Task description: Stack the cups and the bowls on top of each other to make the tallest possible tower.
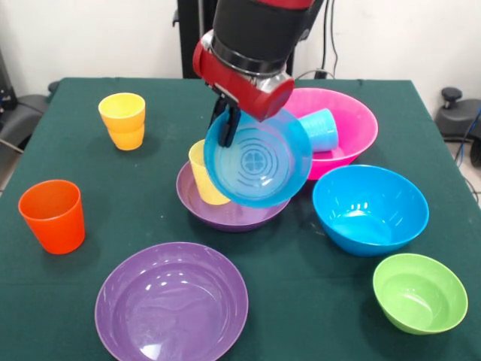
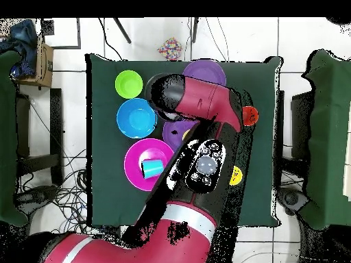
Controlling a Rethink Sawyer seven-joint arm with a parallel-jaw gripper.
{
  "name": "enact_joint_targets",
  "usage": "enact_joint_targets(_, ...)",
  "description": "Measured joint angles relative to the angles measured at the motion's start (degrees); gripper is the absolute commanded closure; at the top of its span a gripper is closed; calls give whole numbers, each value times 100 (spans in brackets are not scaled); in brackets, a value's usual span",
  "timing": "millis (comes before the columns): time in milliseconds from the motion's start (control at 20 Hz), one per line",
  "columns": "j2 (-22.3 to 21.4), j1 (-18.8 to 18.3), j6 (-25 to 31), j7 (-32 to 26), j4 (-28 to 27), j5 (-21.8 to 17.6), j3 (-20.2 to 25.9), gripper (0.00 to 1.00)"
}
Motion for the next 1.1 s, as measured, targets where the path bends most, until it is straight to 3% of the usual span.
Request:
enact_joint_targets(350, -444, -71, -716, 0, 617, 223, 243, 100)
enact_joint_targets(600, -767, -448, -1883, 0, 1283, 384, 800, 100)
enact_joint_targets(800, -896, -1098, -2901, 0, 1847, 399, 1521, 100)
enact_joint_targets(1100, -797, -2005, -3929, 0, 2422, 320, 2403, 100)
